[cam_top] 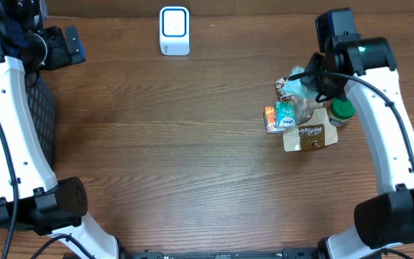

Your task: Scan the item barcode

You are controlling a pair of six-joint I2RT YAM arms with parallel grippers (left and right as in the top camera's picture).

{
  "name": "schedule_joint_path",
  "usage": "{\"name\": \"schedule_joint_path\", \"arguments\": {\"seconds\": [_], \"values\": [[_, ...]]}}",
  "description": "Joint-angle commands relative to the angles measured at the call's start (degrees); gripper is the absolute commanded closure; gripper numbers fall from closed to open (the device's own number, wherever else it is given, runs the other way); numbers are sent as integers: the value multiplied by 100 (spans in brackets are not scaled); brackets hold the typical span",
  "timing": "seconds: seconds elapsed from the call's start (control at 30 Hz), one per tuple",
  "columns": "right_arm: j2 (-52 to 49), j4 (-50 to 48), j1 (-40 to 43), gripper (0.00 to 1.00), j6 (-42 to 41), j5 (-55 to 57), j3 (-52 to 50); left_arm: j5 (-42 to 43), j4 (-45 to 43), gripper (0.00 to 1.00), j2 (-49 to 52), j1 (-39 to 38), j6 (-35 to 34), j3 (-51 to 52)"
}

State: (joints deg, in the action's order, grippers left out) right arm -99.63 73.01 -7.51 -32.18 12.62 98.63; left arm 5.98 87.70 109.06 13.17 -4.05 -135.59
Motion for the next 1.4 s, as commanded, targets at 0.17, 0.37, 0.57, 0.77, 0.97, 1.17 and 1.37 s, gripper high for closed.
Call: {"name": "schedule_joint_path", "arguments": {"seconds": [0.17, 0.37, 0.57, 0.77, 0.97, 1.17, 1.37], "values": [[39, -1246, 153, 82, -103, -540, -1550, 66, -7, 0, -74, -7, 85, -48], [39, -1582, 153, 62, -101, -588, -2100, 66, -7, 0, -74, -7, 85, -48], [42, -1620, 153, 60, -28, -586, -2087, 66, -9, 0, -74, -7, 85, -48], [284, -1399, 129, 55, 955, -1303, -1451, 66, -9, 1, -74, -7, 85, -48], [1056, -640, -42, 43, 1362, -1545, -627, 66, -7, 1, -74, -7, 85, -48], [2245, 328, -219, 16, 1462, -1711, -103, 66, -7, 0, -74, -7, 85, -48], [3250, 680, -219, 0, 1447, -1937, -105, 63, -7, 0, -74, -7, 85, -48]]}}
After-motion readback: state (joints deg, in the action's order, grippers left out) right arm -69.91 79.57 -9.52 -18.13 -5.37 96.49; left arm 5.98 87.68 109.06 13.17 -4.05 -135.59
